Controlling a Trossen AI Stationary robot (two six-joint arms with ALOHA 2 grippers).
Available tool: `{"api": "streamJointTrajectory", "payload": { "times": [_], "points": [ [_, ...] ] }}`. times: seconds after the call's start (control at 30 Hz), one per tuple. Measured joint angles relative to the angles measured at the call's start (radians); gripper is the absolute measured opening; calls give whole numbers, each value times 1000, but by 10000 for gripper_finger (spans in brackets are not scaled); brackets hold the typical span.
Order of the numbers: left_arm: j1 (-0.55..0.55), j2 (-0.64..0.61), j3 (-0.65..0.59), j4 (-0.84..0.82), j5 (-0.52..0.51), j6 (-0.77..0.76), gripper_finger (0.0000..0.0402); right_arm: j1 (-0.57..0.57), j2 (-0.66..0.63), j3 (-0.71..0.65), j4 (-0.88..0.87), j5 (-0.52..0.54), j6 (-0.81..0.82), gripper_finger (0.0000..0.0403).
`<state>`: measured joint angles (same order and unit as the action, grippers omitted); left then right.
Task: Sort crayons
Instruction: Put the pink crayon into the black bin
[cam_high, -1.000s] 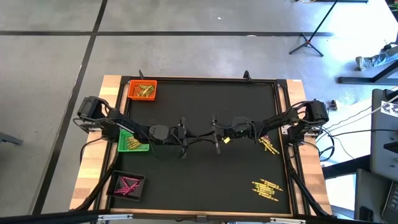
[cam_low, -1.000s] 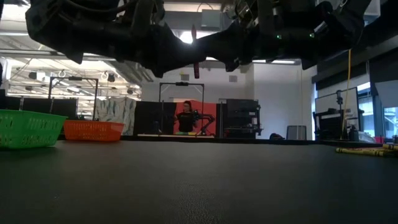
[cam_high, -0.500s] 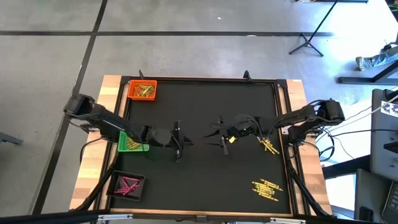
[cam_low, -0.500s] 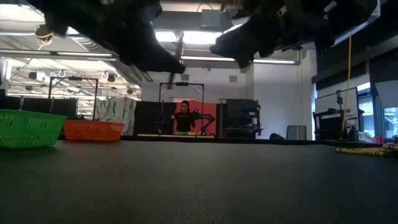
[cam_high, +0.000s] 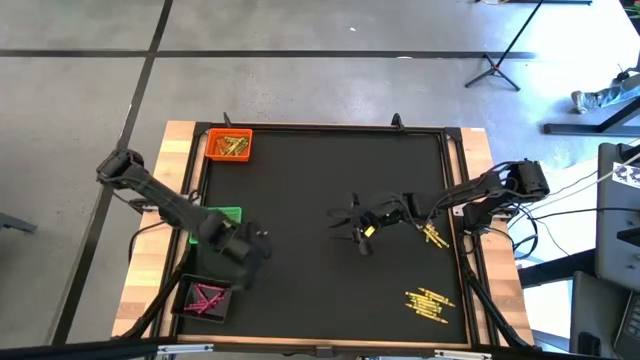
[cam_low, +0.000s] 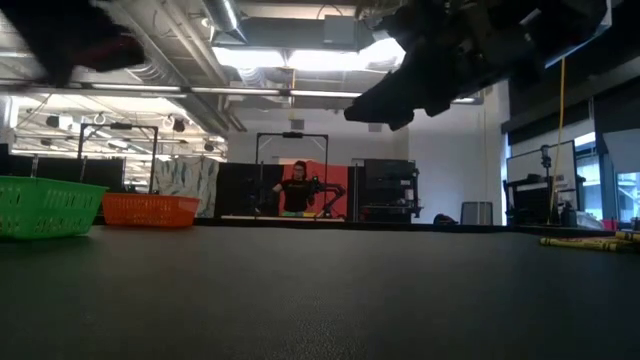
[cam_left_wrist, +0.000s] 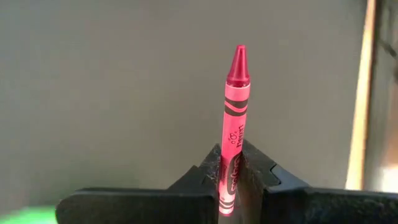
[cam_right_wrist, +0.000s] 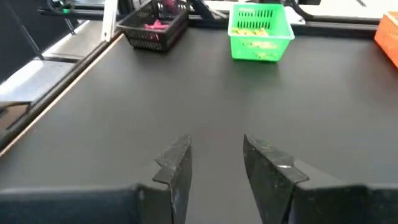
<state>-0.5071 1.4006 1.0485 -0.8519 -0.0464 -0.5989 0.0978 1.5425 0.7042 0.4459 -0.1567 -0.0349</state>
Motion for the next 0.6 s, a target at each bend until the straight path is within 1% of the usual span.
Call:
{"api": "streamJointTrajectory", "payload": {
  "times": [0.07,0.13,0.23,0.37,0.5,0.6],
  "points": [
    [-55,1,0,-36,57,-108,13,0,0,0,-1,17,0,143],
    [-121,1,0,-67,75,-218,13,0,0,0,-1,33,0,143],
    [-226,1,0,-92,91,-358,13,0,0,0,-2,34,0,143],
    [-349,9,-1,-92,85,-544,13,0,0,0,-2,34,0,143],
    [-431,42,-27,-108,117,-718,13,0,0,0,-3,34,0,143],
    [-472,78,-59,-67,121,-776,13,0,0,0,-8,35,0,143]
  ]
}}
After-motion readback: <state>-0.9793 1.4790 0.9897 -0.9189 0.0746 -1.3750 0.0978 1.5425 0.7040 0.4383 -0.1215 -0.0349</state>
